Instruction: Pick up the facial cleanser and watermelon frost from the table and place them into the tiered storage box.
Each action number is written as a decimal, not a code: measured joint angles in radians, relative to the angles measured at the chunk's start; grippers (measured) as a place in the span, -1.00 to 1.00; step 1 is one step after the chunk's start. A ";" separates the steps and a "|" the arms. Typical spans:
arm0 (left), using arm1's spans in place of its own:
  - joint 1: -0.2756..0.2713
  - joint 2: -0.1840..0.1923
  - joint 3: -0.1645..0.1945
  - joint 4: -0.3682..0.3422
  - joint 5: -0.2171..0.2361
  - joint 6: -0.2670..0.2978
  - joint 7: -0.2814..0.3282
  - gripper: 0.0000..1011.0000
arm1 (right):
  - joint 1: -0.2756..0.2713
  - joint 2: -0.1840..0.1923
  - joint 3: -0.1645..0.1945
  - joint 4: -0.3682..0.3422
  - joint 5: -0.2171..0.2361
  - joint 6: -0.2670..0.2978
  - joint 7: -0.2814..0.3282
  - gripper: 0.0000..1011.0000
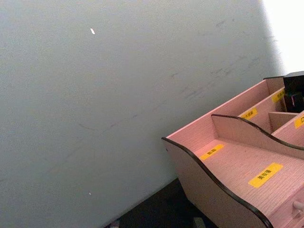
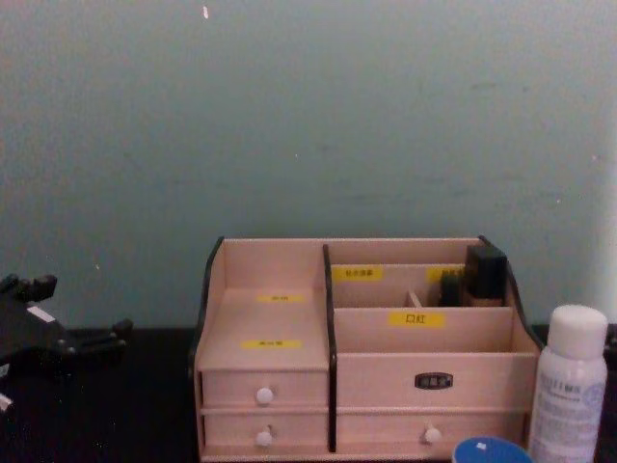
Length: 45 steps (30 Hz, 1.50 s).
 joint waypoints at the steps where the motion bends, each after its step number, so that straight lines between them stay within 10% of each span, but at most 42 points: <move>1: 0.000 0.000 0.000 0.000 0.000 0.000 0.000 0.98 | 0.000 0.000 0.000 0.000 0.000 0.000 0.000 0.98; 45: 0.000 0.000 0.000 0.000 0.000 0.000 0.000 0.98 | 0.000 0.000 0.000 0.000 0.000 0.000 0.000 0.98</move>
